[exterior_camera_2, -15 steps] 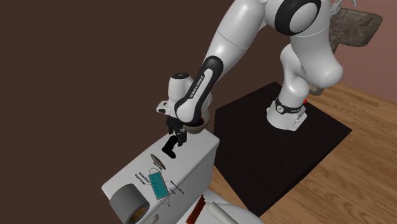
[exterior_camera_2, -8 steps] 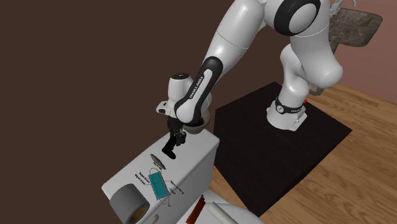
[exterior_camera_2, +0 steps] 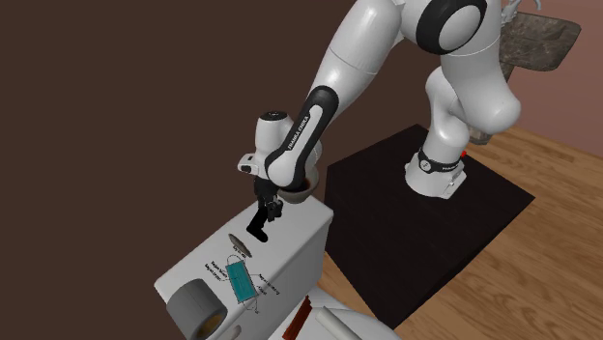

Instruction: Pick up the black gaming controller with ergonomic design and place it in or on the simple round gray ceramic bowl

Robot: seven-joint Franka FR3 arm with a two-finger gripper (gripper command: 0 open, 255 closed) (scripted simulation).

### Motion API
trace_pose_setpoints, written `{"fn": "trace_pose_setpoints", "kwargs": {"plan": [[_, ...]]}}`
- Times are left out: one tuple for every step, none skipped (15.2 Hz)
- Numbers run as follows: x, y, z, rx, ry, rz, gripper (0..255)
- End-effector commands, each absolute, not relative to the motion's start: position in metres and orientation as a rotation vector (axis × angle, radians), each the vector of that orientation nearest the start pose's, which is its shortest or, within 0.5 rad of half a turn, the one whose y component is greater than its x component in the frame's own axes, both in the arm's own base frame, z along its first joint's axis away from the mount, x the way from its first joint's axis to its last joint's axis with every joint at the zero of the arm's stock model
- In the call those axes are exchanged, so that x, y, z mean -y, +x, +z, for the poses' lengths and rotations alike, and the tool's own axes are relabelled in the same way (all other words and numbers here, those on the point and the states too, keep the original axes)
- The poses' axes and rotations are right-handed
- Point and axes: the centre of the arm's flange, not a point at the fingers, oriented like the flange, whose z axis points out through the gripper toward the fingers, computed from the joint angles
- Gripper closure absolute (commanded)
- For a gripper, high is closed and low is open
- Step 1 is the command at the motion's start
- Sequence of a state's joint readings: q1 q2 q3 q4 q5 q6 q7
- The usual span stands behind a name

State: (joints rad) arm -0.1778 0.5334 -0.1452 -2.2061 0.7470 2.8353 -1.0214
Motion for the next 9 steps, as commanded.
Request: {"fn": "trace_pose_setpoints", "kwargs": {"plan": [[0.209,0.505,0.144,0.03,-3.051,-0.32,255],[0.209,0.505,0.15,0.03,-3.051,-0.32,255],[0.209,0.505,0.155,0.03,-3.051,-0.32,255],[0.209,0.505,0.16,0.03,-3.051,-0.32,255],[0.209,0.505,0.165,0.03,-3.051,-0.32,255],[0.209,0.505,0.171,0.03,-3.051,-0.32,255],[0.209,0.505,0.176,0.03,-3.051,-0.32,255],[0.209,0.505,0.181,0.03,-3.051,-0.32,255],[0.209,0.505,0.187,0.03,-3.051,-0.32,255]]}}
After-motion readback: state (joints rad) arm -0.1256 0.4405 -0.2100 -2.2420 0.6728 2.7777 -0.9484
